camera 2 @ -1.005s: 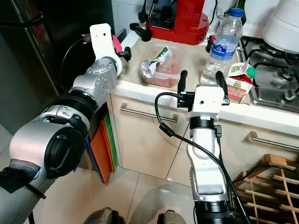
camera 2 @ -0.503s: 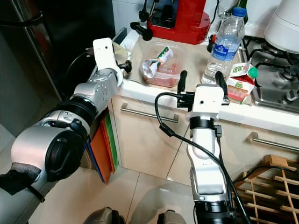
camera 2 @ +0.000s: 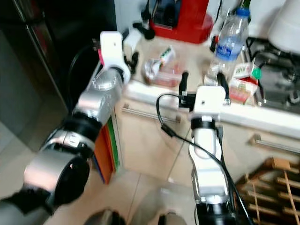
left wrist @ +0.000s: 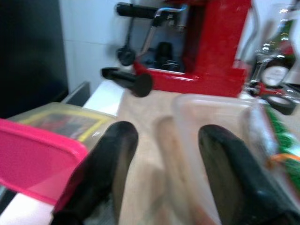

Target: Restocking fridge

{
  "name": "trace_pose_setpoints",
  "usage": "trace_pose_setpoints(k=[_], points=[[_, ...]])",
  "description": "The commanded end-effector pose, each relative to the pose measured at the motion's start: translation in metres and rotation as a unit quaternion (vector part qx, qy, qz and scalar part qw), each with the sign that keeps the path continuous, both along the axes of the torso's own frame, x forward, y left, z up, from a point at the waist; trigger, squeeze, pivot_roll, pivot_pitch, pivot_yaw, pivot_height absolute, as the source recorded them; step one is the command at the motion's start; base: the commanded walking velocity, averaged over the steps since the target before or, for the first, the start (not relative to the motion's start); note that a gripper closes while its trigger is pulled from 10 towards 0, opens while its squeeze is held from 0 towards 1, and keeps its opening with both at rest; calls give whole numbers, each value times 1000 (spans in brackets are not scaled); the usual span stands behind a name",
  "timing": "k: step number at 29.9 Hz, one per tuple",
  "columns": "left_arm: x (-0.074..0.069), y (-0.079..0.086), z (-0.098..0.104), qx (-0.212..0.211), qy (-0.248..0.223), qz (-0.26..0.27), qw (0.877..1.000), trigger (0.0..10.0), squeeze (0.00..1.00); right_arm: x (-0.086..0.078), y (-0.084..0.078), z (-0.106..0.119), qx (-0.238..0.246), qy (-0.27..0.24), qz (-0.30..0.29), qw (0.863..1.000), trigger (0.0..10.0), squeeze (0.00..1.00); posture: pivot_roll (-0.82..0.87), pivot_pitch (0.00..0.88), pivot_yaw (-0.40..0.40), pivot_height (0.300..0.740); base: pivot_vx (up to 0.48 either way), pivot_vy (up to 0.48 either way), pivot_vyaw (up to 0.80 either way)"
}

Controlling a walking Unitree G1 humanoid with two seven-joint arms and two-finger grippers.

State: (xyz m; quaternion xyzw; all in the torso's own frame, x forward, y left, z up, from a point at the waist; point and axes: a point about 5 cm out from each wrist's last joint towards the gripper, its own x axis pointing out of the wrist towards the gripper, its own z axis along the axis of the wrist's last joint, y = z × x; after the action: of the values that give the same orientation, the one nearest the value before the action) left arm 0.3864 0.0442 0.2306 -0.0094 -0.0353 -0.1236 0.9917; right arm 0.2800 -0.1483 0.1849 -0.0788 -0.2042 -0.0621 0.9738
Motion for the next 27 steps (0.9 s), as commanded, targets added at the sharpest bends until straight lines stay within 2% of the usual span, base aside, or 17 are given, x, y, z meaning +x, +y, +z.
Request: trace_pose_setpoints(k=[1,2,6,7,8,10,11,12,13,14,16,18,19,22,23,24,27], points=[[-6,-3,11,16,-28,-28,999,0,0,0,-3,-4,1,9,-2,1000,10000,0,-60,21,-24,703,0,0,0],[-6,-3,11,16,-28,-28,999,0,0,0,-3,-4,1,9,-2,1000,10000,0,-60,21,-24,703,0,0,0],[-25,6,27,19,-75,-71,994,0,0,1,-4,-4,-1,10,-1,1000,10000,0,-55,21,-27,703,0,0,0],[-28,11,34,38,-107,-75,991,0,0,2,-4,-4,-1,10,-1,1000,10000,0,-52,19,-31,703,0,0,0],[-28,21,40,70,-142,-65,985,8784,0,3,-4,-3,0,9,0,1000,10000,0,-47,18,-34,703,0,0,0],[-28,31,46,108,-178,-53,977,8784,0,4,-4,-2,0,7,0,1000,10000,0,-47,18,-34,703,0,0,0],[-21,47,45,113,-171,-22,978,10000,0,5,-3,0,2,3,2,1000,10000,0,-39,15,-36,703,0,0,0],[-16,62,44,123,-171,11,978,10000,0,6,-2,2,5,-1,5,1000,10000,0,-36,12,-34,703,0,0,0],[-16,62,44,123,-171,11,978,10000,0,6,-2,2,5,-1,5,1000,10000,0,-36,12,-34,703,0,0,0],[-14,76,43,137,-171,38,975,10000,0,7,-1,4,6,-5,8,1000,10000,0,-35,11,-33,703,0,0,0],[-19,95,37,110,-160,47,980,10000,0,9,-3,6,7,-10,7,1000,10000,0,-29,4,-26,703,0,0,0],[-20,96,36,103,-157,44,981,10000,0,9,-4,6,7,-11,6,1000,10000,0,-29,4,-26,703,0,0,0],[-30,100,31,89,-162,31,982,10000,0,9,-5,7,7,-12,4,1000,10000,0,-27,1,-15,703,0,0,0],[-71,99,-8,77,-135,-31,987,10000,0,5,-13,8,9,-19,-12,1000,10000,0,-7,5,-10,703,0,0,0],[-79,97,-18,79,-120,-46,989,10000,0,4,-15,7,9,-19,-17,1000,10000,0,-7,5,-10,703,0,0,0],[-79,97,-18,79,-120,-46,989,10000,0,4,-15,7,9,-19,-17,1000,10000,0,-7,5,-10,703,0,0,0],[-100,86,-44,85,-93,-86,988,10000,0,-1,-22,3,7,-9,-48,999,10000,0,17,7,-12,703,0,0,0]])
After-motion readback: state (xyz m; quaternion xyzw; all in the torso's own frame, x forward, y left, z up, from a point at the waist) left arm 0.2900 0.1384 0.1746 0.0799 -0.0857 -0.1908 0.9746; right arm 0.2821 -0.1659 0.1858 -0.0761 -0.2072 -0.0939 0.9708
